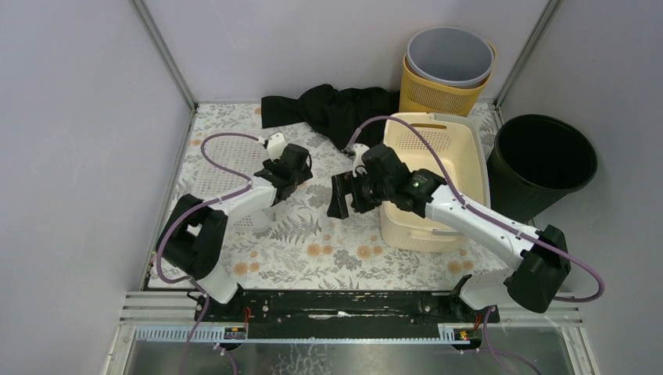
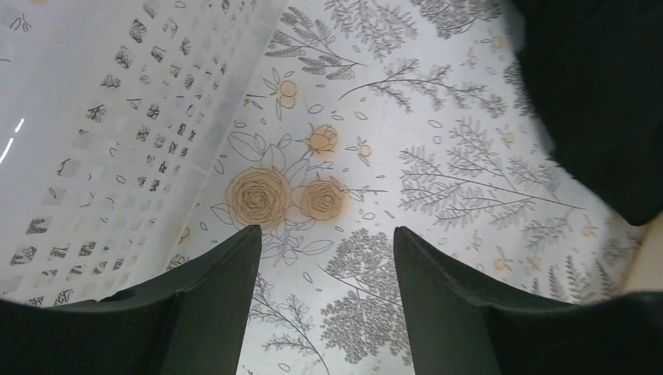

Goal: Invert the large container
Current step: Move the container to the corner of the board.

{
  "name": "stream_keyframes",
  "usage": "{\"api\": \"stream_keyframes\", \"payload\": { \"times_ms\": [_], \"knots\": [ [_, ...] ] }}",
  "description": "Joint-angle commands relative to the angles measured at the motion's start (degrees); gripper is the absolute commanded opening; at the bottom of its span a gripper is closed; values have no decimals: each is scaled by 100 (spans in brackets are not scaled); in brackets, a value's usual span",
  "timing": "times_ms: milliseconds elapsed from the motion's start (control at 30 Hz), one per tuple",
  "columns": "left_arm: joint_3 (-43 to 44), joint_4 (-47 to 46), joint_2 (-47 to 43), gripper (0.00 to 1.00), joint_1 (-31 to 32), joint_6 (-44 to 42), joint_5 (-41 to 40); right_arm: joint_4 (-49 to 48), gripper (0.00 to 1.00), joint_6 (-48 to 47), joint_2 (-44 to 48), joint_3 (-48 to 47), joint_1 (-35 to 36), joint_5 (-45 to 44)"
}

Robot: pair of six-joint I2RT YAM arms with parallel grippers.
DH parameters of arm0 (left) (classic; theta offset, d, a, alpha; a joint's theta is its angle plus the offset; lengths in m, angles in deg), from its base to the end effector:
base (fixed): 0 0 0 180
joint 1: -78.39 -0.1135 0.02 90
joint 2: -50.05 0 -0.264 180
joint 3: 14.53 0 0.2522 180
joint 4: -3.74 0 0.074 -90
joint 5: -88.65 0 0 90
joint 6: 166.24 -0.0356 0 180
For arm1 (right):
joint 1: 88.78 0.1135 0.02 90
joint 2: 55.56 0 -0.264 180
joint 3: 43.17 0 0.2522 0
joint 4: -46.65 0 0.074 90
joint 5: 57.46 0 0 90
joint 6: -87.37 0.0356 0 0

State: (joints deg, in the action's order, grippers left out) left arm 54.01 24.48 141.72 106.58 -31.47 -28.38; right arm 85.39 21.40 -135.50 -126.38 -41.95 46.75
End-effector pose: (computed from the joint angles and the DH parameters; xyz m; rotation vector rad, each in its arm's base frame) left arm 0.3036 -0.1444 0.2051 -0.5468 2.1717 -0.1335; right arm 0.2085 0.2350 0.3249 -0.6082 2.2580 0.9342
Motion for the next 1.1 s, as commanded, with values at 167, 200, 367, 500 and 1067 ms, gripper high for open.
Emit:
{"api": "stream_keyframes", "payload": {
  "times_ms": [167, 200, 367, 500, 1067],
  "knots": [
    [239, -446, 256, 70, -490, 60, 12, -226, 91, -246, 550, 615, 19, 203],
    [235, -479, 252, 70, -545, 72, 29, -248, 91, -249, 552, 652, 19, 226],
    [303, -560, 358, 70, -915, 92, 252, -333, 91, -265, 417, 781, 19, 270],
    [287, -671, 403, 70, -1242, 102, 512, -394, 91, -260, 256, 795, 22, 321],
    [595, -709, 606, 70, -1651, 153, 708, -430, 91, -144, 81, 861, 26, 463]
  ]
}}
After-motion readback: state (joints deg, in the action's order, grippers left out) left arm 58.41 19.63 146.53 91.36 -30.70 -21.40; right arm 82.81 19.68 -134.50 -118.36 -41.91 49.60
